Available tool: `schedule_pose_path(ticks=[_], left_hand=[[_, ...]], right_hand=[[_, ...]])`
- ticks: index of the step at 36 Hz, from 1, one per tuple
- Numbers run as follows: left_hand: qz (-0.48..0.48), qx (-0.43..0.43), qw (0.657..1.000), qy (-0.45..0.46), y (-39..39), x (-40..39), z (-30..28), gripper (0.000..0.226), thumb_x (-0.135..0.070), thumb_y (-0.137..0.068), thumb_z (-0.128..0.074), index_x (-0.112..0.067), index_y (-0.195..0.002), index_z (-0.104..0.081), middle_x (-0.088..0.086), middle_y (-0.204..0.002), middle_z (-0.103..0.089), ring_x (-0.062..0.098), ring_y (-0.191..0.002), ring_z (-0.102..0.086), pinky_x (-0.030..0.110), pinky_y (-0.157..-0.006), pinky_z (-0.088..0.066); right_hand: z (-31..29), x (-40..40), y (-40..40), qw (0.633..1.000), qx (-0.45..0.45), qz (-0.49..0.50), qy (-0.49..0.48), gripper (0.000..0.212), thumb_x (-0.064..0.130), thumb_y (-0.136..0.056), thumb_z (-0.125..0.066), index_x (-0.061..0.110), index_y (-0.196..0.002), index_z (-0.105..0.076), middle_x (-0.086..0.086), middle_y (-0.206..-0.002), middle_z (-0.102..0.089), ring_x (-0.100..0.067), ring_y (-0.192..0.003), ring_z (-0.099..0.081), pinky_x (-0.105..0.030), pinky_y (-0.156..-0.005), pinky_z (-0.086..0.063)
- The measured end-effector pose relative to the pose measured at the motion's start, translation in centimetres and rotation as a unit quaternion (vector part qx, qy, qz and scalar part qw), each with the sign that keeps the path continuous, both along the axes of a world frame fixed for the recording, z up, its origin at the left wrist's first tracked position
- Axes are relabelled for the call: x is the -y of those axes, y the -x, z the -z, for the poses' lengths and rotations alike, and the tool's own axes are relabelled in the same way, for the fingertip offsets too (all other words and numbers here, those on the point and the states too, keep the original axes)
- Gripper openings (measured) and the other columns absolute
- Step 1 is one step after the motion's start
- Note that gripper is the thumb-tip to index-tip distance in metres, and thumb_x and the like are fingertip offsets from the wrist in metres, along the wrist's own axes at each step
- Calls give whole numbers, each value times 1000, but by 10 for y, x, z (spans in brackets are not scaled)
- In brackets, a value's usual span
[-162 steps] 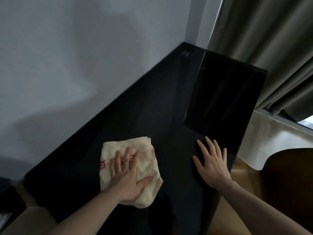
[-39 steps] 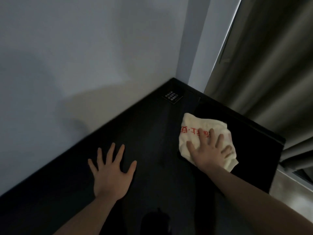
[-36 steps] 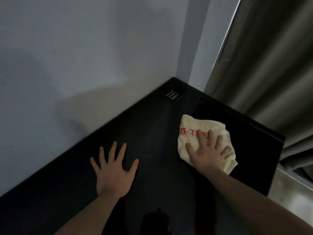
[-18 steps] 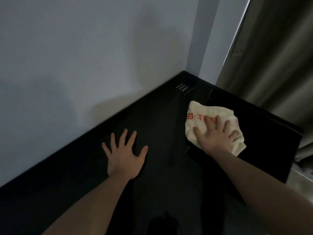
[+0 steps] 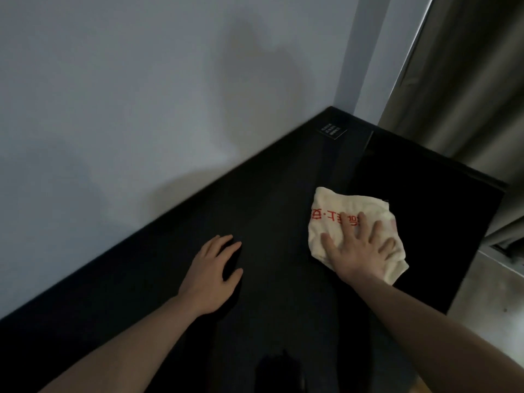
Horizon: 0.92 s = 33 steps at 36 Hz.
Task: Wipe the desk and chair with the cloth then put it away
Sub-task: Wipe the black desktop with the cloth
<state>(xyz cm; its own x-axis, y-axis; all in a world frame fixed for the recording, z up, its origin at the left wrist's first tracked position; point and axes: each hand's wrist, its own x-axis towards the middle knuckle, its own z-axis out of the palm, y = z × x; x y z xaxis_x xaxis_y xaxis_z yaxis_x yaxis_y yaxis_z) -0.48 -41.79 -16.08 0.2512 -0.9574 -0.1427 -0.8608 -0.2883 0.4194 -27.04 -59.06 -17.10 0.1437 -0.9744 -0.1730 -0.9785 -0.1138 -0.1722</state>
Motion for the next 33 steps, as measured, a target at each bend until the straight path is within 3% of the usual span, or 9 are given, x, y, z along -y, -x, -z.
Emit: schedule_pose_path(ticks=[8,13,17,23,33], left_hand=[[-25,88,996,-17,-81,-148,0,75,-67,-91,-25,-28,-153,-43,-2,-163,-32,25,-153,-22,47,-125,-18],[-22,104,993,-59,-114,-208,6,79,-74,-91,-15,-36,-161,-24,-7,-170,-13,22,-158,-6,48,-127,-7],[-44,92,994,-44,-104,-215,12,78,-71,-92,-10,-37,-162,-14,-12,-169,4,17,-157,8,47,-128,1],[-57,94,994,-12,-104,-215,18,71,-66,-96,-26,-34,-159,-29,-9,-170,-15,21,-158,-7,51,-127,-10],[-61,90,994,-3,-105,-216,19,72,-66,-95,-27,-33,-159,-30,-7,-169,-18,22,-158,-7,51,-127,-7]], right_hand=[[-3,-119,-36,1000,16,9,-9,81,80,-89,-13,40,-159,-2,-1,-168,10,-37,-152,18,-65,-117,13],[-3,-182,-54,1000,30,-3,-5,80,80,-90,-13,41,-158,-1,1,-168,13,-33,-151,24,-62,-117,19],[-6,-194,-57,1000,28,-5,-2,79,80,-90,-16,42,-158,-5,2,-168,11,-31,-152,23,-61,-118,17],[-3,-183,-59,1000,20,-10,8,80,81,-88,-21,43,-157,-9,3,-168,5,-30,-153,17,-61,-119,12],[-7,-195,-66,1000,27,10,4,77,78,-91,-22,42,-158,-11,2,-169,3,-31,-154,14,-61,-119,11]])
